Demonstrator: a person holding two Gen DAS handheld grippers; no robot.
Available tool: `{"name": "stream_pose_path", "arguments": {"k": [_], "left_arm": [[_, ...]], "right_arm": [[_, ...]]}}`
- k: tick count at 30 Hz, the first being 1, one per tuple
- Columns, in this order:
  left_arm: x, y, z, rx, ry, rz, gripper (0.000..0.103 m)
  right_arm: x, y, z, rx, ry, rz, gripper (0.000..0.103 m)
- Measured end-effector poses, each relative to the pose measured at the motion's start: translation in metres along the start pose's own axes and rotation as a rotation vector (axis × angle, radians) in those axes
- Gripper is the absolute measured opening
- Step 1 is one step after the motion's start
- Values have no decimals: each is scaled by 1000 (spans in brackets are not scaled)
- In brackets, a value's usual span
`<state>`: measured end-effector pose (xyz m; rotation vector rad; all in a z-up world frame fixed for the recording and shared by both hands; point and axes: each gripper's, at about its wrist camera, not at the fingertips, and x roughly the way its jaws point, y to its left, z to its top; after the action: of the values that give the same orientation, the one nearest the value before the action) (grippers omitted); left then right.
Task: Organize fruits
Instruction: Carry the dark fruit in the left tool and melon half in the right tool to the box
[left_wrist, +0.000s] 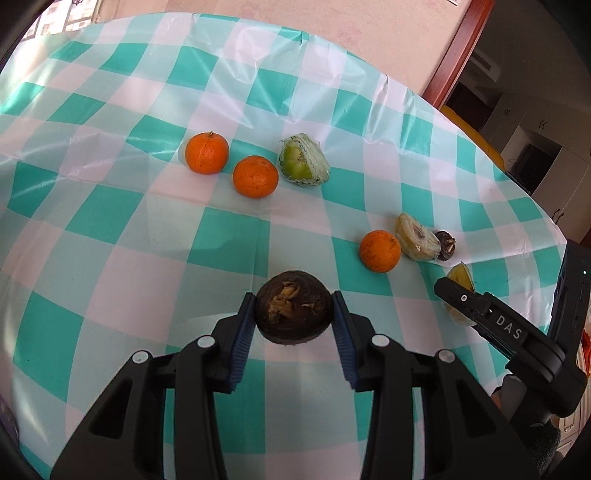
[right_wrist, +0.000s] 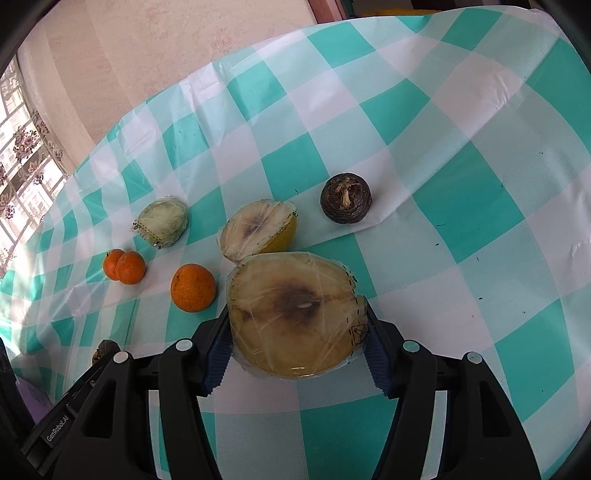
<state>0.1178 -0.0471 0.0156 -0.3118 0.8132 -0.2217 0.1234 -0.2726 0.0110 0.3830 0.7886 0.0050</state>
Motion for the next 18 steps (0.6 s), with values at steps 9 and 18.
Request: {"name": "stream_pose_path", "arguments": {"k": [9,18], "left_arm": [[-41,6,-43,30,3,-22,41],[-78,24,-75,-10,-6,-33,41]], "right_arm": [[-19,28,-30,-65,-4,65,61],[-32,48,-57,-127,26,117,61]]}}
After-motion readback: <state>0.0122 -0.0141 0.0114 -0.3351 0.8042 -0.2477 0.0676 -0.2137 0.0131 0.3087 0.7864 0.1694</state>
